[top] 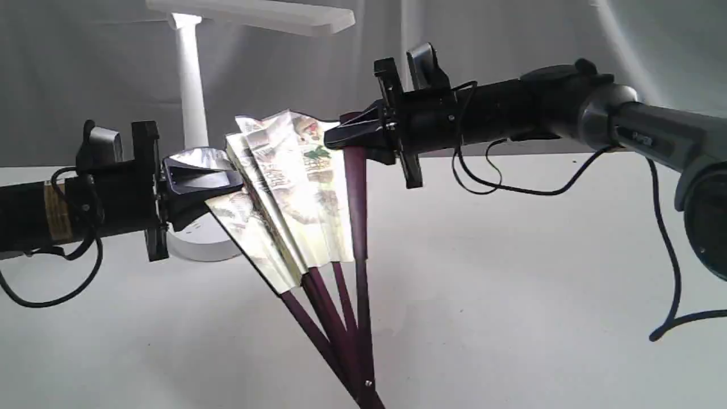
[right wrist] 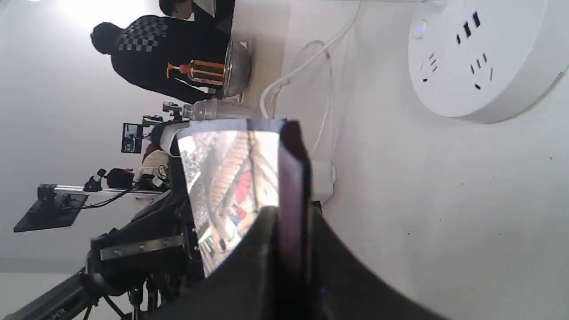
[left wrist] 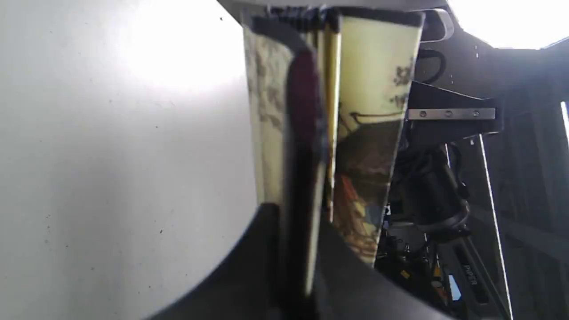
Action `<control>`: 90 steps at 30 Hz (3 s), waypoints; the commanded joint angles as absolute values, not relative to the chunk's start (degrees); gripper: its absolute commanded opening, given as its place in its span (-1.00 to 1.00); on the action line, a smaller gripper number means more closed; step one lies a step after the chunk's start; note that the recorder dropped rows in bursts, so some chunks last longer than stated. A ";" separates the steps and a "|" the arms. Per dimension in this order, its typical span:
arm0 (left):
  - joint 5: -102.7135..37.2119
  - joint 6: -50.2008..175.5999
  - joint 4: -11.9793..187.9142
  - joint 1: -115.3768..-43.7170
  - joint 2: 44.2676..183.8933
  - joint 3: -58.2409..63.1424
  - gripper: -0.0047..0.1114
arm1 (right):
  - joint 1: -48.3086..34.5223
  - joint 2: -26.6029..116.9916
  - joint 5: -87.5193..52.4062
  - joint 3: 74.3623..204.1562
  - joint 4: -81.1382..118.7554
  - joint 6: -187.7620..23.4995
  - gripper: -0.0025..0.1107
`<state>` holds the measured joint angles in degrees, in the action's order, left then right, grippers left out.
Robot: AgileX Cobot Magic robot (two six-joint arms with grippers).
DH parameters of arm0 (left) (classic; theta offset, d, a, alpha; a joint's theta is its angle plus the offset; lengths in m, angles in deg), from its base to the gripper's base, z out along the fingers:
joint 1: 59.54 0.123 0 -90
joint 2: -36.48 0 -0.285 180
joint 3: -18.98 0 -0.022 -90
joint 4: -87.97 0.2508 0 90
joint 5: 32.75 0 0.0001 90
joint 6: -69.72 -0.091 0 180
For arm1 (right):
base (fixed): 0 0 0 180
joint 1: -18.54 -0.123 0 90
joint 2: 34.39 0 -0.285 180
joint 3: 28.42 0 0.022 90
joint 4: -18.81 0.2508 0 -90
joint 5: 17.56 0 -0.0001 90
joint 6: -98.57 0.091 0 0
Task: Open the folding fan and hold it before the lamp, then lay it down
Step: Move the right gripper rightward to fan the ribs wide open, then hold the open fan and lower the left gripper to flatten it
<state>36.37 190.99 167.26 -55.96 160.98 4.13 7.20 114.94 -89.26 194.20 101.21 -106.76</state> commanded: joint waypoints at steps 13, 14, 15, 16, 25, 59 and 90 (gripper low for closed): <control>37.21 192.24 168.58 -56.18 160.38 3.97 -0.92 | 14.00 114.64 -87.52 194.18 107.03 -106.51 -0.96; 37.21 192.24 168.32 -56.18 160.38 3.97 -0.92 | 14.33 114.64 -87.52 194.18 107.18 -106.51 -0.96; 37.21 192.24 168.22 -56.18 160.38 3.97 -0.92 | 14.59 114.50 -87.52 194.18 107.33 -106.51 -0.96; 36.76 192.24 167.76 -56.18 160.38 3.97 -0.92 | 14.84 114.40 -87.52 194.18 107.33 -106.51 -0.96; 36.71 192.24 167.70 -52.65 160.38 3.97 -0.92 | 18.72 114.16 -87.52 194.18 108.81 -106.62 -0.96; 36.83 192.24 168.46 -50.87 160.38 3.97 -0.92 | 31.00 114.16 -87.52 194.18 113.76 -106.72 -0.96; 37.21 191.64 170.18 -50.87 160.38 0.47 -0.92 | 36.39 114.16 -87.52 194.18 111.27 -104.31 -0.96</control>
